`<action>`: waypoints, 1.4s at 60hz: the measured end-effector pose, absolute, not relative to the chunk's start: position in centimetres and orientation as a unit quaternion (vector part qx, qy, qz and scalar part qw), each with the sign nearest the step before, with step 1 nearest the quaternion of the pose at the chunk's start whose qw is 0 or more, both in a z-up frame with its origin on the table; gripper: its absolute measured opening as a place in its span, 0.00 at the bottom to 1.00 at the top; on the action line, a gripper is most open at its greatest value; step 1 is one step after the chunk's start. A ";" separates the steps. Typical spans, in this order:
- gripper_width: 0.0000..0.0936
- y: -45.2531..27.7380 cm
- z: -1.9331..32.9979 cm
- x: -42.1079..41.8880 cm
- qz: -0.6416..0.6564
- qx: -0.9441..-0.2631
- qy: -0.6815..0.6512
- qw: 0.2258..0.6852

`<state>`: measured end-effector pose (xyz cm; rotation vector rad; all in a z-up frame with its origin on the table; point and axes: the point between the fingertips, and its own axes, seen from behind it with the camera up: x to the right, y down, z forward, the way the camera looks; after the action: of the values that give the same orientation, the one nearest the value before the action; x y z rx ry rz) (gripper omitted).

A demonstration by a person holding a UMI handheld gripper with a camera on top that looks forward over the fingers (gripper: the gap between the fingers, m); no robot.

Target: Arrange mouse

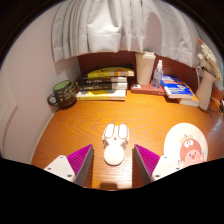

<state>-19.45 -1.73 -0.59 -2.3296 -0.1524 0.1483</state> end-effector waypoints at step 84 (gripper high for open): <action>0.42 -1.5 12.6 7.5 -0.013 -0.880 -0.008 0.474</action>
<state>7.48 -1.51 12.63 -2.1533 -0.0204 -0.0317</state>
